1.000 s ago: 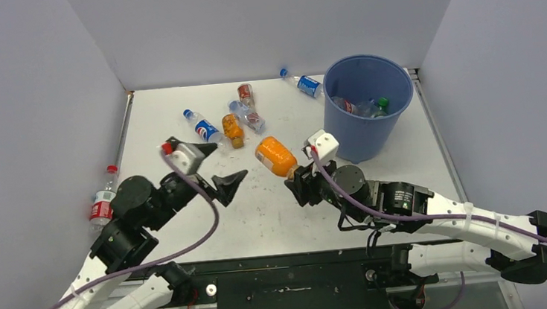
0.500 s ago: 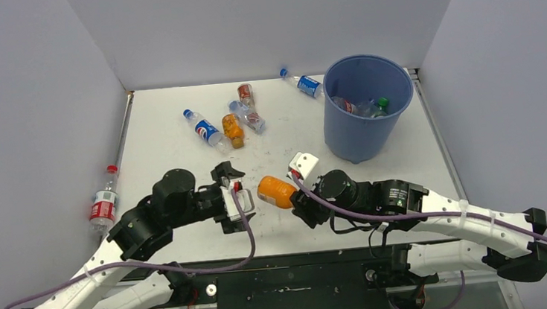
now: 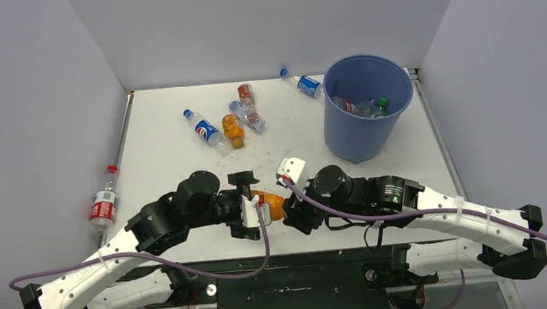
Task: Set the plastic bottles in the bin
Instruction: Pick up the plastic bottle at the center of the board.
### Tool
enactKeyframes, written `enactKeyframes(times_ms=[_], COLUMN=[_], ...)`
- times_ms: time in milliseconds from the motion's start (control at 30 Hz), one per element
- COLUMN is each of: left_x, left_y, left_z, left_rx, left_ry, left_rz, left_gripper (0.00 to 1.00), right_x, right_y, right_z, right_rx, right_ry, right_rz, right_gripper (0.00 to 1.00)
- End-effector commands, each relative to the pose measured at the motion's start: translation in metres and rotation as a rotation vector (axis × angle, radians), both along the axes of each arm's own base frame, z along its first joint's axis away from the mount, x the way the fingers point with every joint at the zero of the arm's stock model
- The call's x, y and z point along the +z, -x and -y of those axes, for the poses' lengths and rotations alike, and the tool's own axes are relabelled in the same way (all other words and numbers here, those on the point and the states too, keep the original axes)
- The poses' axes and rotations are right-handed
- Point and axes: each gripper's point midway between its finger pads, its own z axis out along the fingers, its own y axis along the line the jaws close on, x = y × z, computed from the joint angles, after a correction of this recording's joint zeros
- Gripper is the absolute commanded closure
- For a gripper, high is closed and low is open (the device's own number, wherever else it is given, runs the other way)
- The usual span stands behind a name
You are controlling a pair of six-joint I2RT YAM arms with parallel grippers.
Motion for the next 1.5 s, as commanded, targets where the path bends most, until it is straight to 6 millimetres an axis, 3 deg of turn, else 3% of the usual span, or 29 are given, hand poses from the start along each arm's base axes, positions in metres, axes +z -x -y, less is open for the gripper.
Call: enactKeyframes(times_ms=[0,233,367,400,500,533,633,733,767,833,933,1067,1333,1467], left_x=[0.009,0.009,0.01,0.013,0.02,0.022,0.03,0.038,0.04,0.042,0.048,0.066,0.064,0.065], left_y=[-0.003,0.003,0.003,0.003,0.004,0.004,0.004,0.007,0.007,0.007,0.006,-0.001,-0.01,-0.009], left_z=[0.006,0.01,0.011,0.011,0.012,0.013,0.014,0.018,0.02,0.024,0.03,0.031,0.025,0.024], left_rx=[-0.007,-0.037,-0.029,-0.028,-0.019,-0.014,0.014,0.064,0.079,0.109,0.129,0.15,0.178,0.169], left_ry=[0.028,0.037,0.058,0.074,0.128,0.149,0.232,0.345,0.377,0.435,0.532,0.687,0.767,0.776], left_rz=[0.033,0.002,0.008,0.009,0.015,0.017,0.008,-0.081,-0.119,-0.182,-0.245,-0.301,-0.382,-0.373], left_gripper=[0.09,0.31,0.53,0.57,0.63,0.64,0.68,0.75,0.86,0.98,1.0,1.0,1.0,1.0], right_x=[0.029,0.035,0.044,0.047,0.061,0.066,0.093,0.123,0.129,0.146,0.159,0.16,0.146,0.138], right_y=[0.003,0.001,-0.002,-0.003,-0.004,-0.005,-0.016,-0.028,-0.029,-0.029,-0.03,-0.04,-0.063,-0.072], right_z=[-0.011,-0.013,-0.013,-0.013,-0.013,-0.013,-0.002,0.013,0.017,0.024,0.028,0.018,-0.008,-0.021], right_rx=[0.054,0.057,0.033,0.025,0.014,0.003,-0.081,-0.19,-0.212,-0.238,-0.269,-0.308,-0.4,-0.434], right_ry=[-0.078,-0.08,-0.106,-0.118,-0.171,-0.196,-0.309,-0.507,-0.575,-0.738,-0.913,-0.987,-0.96,-0.936], right_rz=[0.03,0.036,0.046,0.051,0.064,0.073,0.136,0.205,0.215,0.233,0.243,0.241,0.224,0.2], right_gripper=[0.95,0.95,0.94,0.86,0.27,0.15,0.02,0.01,0.01,0.01,0.01,0.02,0.06,0.18])
